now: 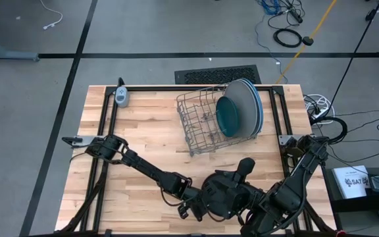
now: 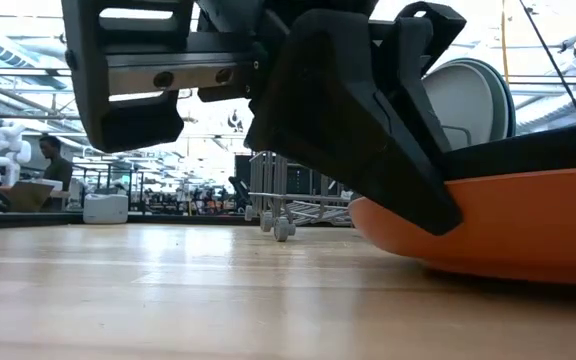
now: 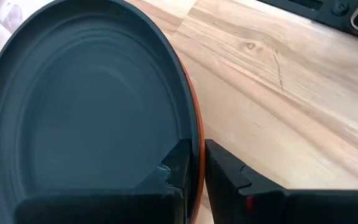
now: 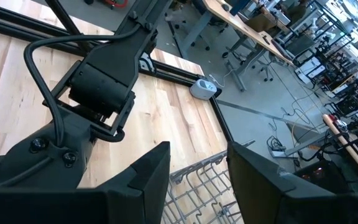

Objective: Sort dishes
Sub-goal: Put the black plate in the dish rack

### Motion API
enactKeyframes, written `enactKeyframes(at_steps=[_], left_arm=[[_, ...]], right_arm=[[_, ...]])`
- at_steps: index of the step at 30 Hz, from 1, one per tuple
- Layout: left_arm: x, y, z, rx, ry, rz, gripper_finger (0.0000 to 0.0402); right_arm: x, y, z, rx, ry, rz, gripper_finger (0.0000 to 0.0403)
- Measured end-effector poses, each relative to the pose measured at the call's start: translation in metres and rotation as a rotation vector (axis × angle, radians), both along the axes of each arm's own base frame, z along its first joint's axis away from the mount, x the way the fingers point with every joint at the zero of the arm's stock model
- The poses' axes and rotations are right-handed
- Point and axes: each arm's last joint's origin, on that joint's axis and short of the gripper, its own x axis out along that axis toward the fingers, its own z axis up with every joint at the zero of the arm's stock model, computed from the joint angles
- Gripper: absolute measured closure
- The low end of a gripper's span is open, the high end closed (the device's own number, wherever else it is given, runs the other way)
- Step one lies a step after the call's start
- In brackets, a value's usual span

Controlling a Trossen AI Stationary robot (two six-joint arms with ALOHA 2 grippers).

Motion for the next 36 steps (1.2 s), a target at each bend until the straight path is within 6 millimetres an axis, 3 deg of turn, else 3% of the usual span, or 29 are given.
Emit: enactKeyframes(at_steps=[11,18,22,27,36], left_arm=[[0.0013,0.0034,-0.0001,-0.048,0.029,0.073,0.0362],[0.0025,0.0066,-0.0003,-0.12,0.072,0.115,0.0312],[0.0026,0.0067,-0.0003,-0.12,0.069,0.112,0.0304],[0.0026,0.0065,-0.0004,-0.106,0.062,0.092,0.0322],[0.0028,0.0065,-0.0001,-0.096,0.052,0.074,0.0392]], right_arm=[[0.0,0.0,0.0,0.001,0.001,0.0,0.025],[0.0,0.0001,-0.0002,0.002,0.002,0.001,0.025],[0.0,0.0001,-0.0001,0.002,0.002,0.001,0.025],[0.0,0.0001,-0.0001,0.002,0.002,0.001,0.025],[0.0,0.0001,-0.0002,0.002,0.002,0.001,0.025]])
